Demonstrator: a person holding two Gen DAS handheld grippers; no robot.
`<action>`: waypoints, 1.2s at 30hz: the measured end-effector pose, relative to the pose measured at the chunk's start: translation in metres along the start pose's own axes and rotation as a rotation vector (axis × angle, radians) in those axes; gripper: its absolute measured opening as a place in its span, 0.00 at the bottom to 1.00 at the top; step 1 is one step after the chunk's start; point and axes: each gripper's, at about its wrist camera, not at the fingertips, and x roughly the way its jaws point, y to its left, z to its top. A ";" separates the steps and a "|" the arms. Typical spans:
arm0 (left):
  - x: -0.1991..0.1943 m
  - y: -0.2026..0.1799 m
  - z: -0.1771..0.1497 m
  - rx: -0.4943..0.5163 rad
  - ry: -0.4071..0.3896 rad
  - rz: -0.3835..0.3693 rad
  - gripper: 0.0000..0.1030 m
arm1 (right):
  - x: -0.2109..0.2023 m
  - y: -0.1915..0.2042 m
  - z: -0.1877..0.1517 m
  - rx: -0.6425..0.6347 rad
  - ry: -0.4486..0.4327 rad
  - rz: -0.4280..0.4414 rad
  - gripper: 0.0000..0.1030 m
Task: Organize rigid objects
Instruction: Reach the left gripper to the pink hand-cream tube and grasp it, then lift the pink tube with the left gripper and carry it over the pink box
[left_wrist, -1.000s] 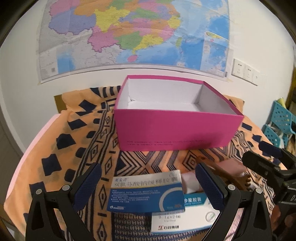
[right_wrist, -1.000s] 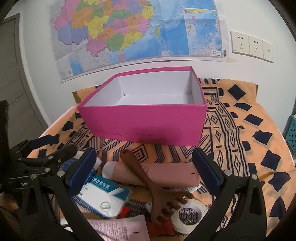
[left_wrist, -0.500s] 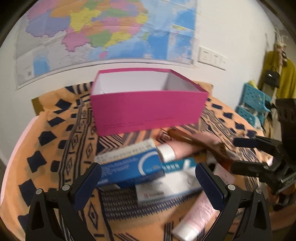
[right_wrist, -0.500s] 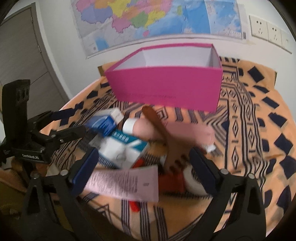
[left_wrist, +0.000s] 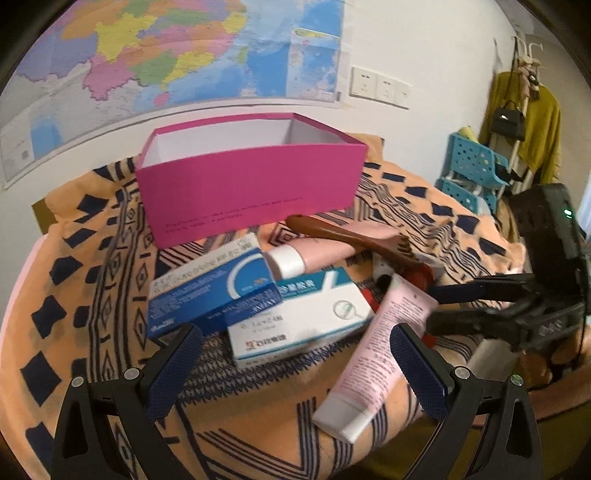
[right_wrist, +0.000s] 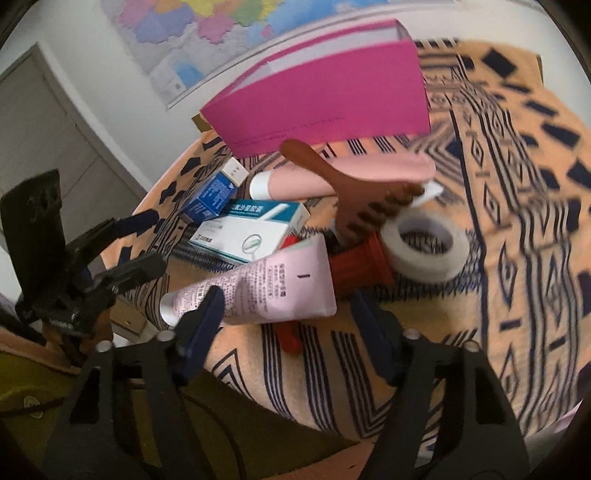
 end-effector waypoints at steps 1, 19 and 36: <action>0.001 -0.002 -0.001 0.008 0.005 -0.010 1.00 | 0.001 -0.002 0.000 0.016 0.002 0.006 0.64; 0.023 -0.027 -0.027 0.213 0.076 0.016 0.83 | -0.002 0.001 0.014 0.016 -0.071 0.047 0.02; 0.032 -0.001 -0.020 0.055 0.086 -0.055 0.31 | 0.032 0.011 0.018 0.015 0.009 0.173 0.39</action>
